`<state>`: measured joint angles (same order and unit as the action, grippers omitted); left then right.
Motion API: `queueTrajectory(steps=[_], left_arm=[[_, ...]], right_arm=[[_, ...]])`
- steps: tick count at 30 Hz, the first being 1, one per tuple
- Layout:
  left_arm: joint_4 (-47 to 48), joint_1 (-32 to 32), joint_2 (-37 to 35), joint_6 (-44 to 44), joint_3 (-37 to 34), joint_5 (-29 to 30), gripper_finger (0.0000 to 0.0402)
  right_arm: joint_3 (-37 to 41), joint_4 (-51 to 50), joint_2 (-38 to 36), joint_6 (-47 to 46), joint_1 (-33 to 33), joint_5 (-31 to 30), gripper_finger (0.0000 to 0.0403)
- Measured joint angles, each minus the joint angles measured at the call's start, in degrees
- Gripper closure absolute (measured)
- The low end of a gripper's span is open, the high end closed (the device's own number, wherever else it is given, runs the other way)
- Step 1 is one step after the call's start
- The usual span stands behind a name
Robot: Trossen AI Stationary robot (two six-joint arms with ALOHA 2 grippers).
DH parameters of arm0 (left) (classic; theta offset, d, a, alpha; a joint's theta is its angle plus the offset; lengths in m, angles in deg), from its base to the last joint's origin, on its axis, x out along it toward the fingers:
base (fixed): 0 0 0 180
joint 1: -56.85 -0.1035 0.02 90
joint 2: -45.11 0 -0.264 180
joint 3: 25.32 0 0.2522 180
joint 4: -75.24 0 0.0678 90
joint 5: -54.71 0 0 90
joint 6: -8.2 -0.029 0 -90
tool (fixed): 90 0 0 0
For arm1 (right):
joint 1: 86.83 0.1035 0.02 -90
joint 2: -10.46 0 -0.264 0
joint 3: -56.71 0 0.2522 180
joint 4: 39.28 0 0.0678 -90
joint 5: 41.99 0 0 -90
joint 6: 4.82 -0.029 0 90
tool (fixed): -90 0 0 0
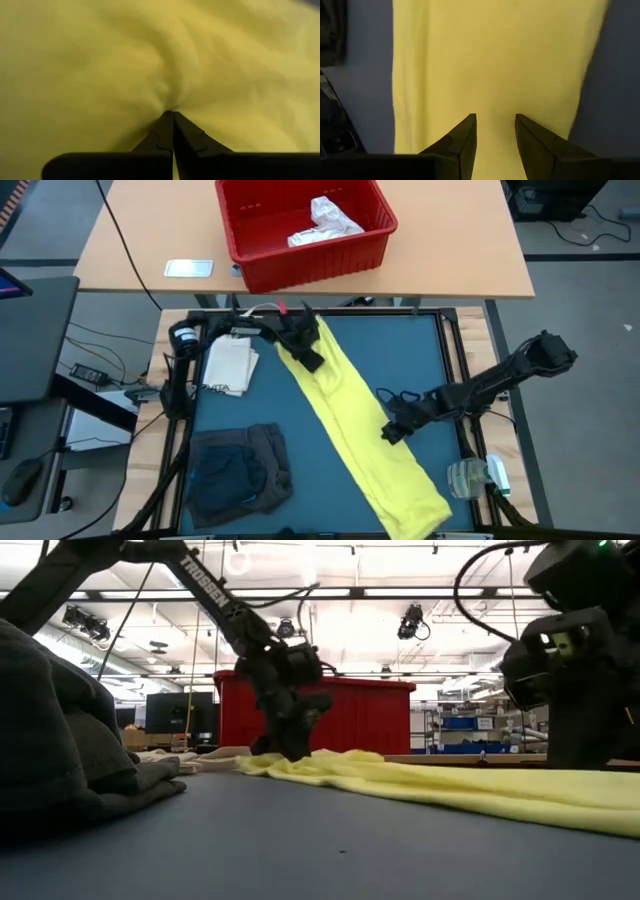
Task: Fold laundry
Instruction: Fold the yellow shirt
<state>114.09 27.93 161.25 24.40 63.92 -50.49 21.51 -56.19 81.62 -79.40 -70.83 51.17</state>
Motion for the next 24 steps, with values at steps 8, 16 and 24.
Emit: queueTrajectory(steps=[8,16,24], left_arm=[[0.66,-8.13,0.29,-6.06,2.23,0.32,0.0397],[5.88,-7.40,-3.77,-7.83,6.01,-4.59,0.0397],[3.61,13.11,-16.62,3.35,6.18,6.26,0.0397]], right_arm=[[-0.09,5.22,2.24,-3.98,1.44,-4.54,0.0262],[-0.42,6.49,6.31,-3.16,2.01,4.20,0.0266],[-0.02,5.11,0.21,1.32,11.59,-0.84,0.0272]])
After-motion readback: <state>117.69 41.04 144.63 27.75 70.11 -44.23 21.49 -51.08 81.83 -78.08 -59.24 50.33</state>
